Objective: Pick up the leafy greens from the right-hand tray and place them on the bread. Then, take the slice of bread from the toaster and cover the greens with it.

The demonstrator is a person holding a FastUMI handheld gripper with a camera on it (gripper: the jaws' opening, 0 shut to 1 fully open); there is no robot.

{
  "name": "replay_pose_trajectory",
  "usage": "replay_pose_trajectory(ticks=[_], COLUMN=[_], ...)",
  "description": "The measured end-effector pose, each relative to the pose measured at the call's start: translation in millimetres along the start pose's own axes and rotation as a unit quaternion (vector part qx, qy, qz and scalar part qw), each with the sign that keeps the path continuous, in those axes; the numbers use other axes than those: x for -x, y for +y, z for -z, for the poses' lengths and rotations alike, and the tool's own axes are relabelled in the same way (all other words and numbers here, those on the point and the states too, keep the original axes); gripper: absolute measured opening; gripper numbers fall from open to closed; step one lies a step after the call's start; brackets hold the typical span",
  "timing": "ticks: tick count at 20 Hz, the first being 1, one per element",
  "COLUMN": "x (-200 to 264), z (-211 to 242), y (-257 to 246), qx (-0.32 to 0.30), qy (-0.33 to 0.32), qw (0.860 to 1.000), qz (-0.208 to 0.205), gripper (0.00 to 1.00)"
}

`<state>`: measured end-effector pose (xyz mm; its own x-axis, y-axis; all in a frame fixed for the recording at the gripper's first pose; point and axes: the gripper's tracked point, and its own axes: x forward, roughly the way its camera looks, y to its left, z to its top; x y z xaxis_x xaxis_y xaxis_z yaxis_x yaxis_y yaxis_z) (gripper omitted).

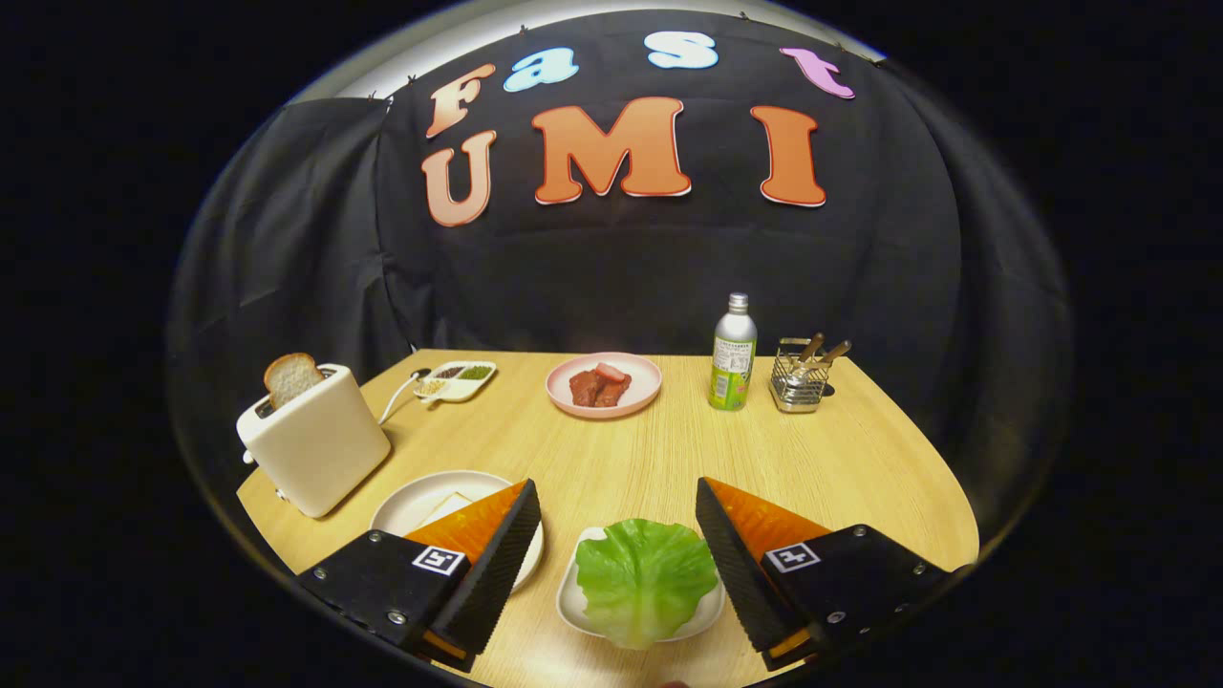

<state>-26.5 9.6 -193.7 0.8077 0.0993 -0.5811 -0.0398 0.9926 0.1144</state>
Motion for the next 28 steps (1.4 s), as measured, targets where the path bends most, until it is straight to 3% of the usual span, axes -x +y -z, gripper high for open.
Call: replay_pose_trajectory(ticks=[3,5,7,9,22,25,28], x=[-8.1,-11.0,-13.4,-17.6,-30.3,-29.9,-32.9], z=[31.1,66.2,85.3,94.3,125.0,140.2,136.9], y=[1.4,8.6,12.4,9.0,-16.7,-12.2,-12.8], qx=[0.023,0.029,0.023,0.033,0.048,0.047,0.029], qy=[0.068,0.148,0.188,0.205,0.319,0.361,0.364], qw=[0.997,0.988,0.981,0.978,0.946,0.932,0.931], qz=[-0.001,-0.022,-0.034,-0.029,0.009,0.001,0.01], gripper=[0.98,0.98,0.94,0.9,0.9,0.78,0.6])
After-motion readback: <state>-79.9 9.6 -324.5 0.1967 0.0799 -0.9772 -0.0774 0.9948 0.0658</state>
